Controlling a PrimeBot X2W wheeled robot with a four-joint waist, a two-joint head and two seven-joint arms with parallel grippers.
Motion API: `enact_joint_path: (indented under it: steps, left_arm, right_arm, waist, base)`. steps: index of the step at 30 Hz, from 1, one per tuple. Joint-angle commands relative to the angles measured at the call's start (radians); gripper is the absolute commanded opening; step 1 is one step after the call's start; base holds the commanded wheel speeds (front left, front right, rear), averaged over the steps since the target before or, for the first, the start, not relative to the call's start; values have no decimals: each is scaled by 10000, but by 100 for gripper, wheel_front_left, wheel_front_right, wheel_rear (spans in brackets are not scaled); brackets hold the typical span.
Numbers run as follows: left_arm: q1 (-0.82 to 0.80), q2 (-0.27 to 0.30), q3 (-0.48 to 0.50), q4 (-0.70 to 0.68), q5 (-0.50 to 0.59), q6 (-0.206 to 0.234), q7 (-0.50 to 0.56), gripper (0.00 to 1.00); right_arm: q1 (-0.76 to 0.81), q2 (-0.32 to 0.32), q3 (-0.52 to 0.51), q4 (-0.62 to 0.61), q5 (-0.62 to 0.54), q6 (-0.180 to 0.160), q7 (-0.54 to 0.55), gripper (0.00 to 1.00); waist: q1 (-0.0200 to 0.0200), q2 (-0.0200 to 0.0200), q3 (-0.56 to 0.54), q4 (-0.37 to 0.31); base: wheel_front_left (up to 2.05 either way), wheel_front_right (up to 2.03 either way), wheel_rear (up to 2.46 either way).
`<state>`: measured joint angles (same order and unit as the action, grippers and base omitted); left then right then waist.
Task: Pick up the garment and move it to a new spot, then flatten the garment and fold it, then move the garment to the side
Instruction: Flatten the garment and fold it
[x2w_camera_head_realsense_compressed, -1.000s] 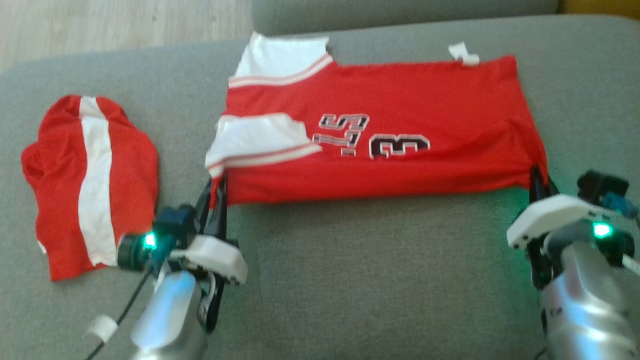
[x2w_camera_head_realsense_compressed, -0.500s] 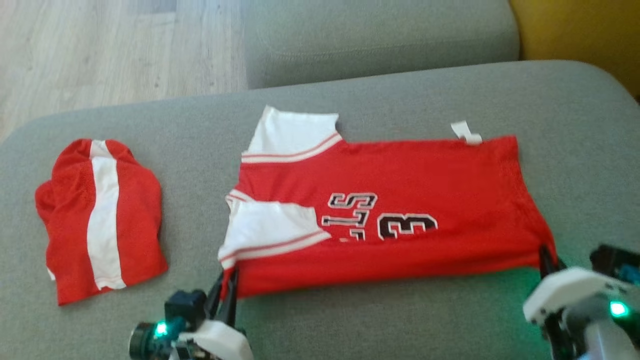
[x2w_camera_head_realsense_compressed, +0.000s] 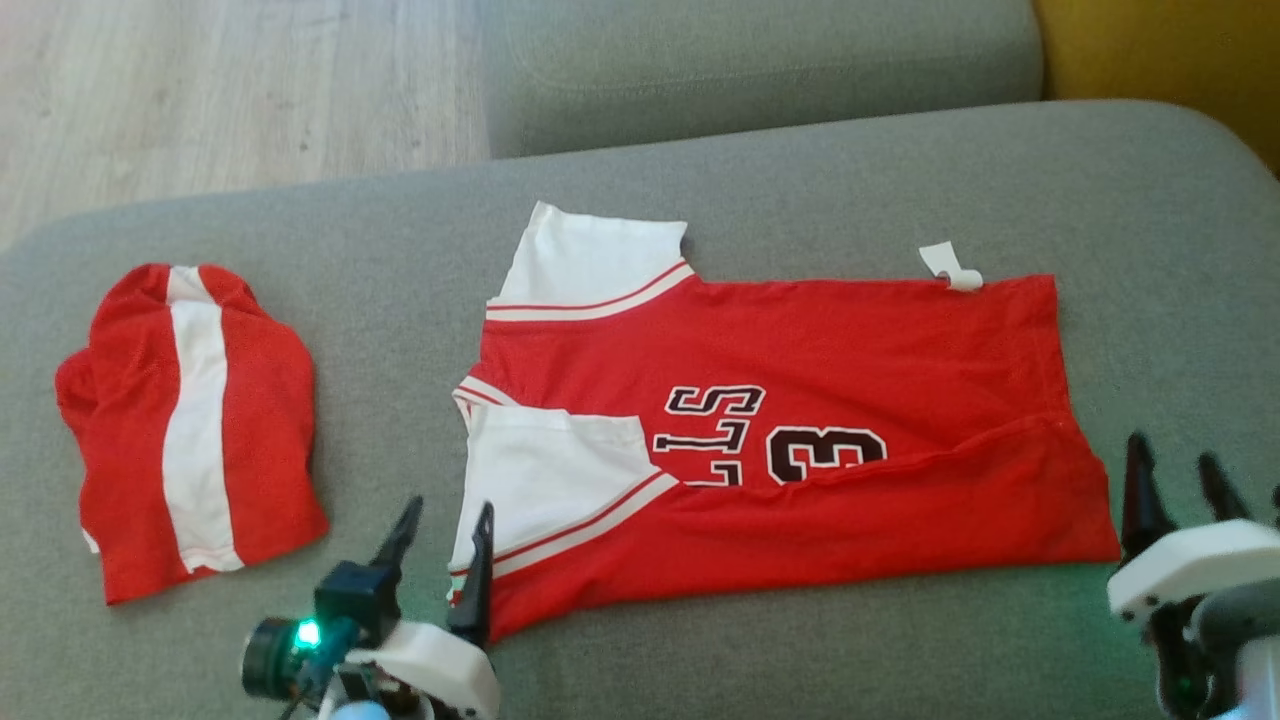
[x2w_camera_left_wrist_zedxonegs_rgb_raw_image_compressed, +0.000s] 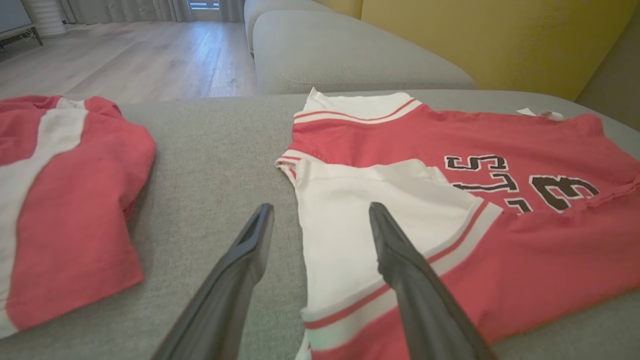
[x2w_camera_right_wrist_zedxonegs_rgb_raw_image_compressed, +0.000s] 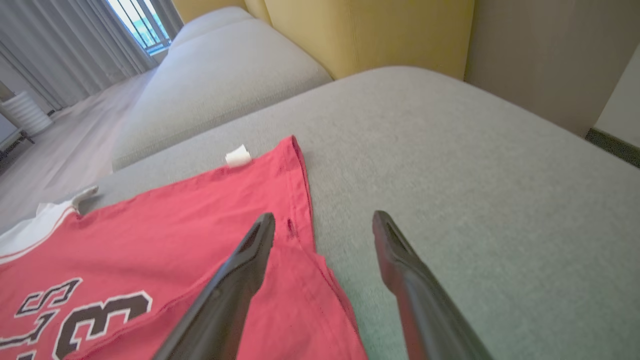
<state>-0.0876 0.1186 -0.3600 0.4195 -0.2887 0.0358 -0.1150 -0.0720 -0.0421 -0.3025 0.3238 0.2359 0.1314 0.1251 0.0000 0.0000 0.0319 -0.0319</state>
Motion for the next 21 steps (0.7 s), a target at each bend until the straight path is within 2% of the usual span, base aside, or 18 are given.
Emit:
enact_joint_path:
  steps: [1, 6, 12, 16, 17, 21]
  left_arm:
    - [-539, 181, 396, -432, 53, 85, -214, 100]
    - [-1120, 292, 568, -955, 25, 57, -616, 100]
    - [-2660, 658, 643, -1371, 50, -340, -359, 100]
    - [-4742, 1169, 660, -1046, -491, -1225, 1129, 100]
    - [-4742, 1169, 660, -1046, -491, -1225, 1129, 100]
    - [-6754, 1761, 130, -282, -954, -1601, 2791, 100]
  right_arm:
    - [-536, -81, 179, -511, -52, -7, -238, 100]
    - [-1110, -81, 41, -1027, -199, -7, -786, 100]
    - [-2120, -81, 303, -1490, -494, -7, -896, 100]
    - [-3244, -81, 643, -1683, -810, -7, -758, 100]
    - [-3244, -81, 643, -1683, -810, -7, -758, 100]
    - [-4071, -81, 742, -1557, -1011, -7, -738, 100]
  waist:
    - [0, 0, 123, -19]
    - [0, 0, 588, -85]
    - [0, 0, 1405, -329]
    - [0, 0, 2242, -658]
    - [0, 0, 2242, -658]
    - [0, 0, 2882, -927]
  base:
    - [0, 0, 0]
    - [0, 0, 0]
    - [0, 0, 0]
    - [0, 0, 0]
    - [0, 0, 0]
    - [0, 0, 0]
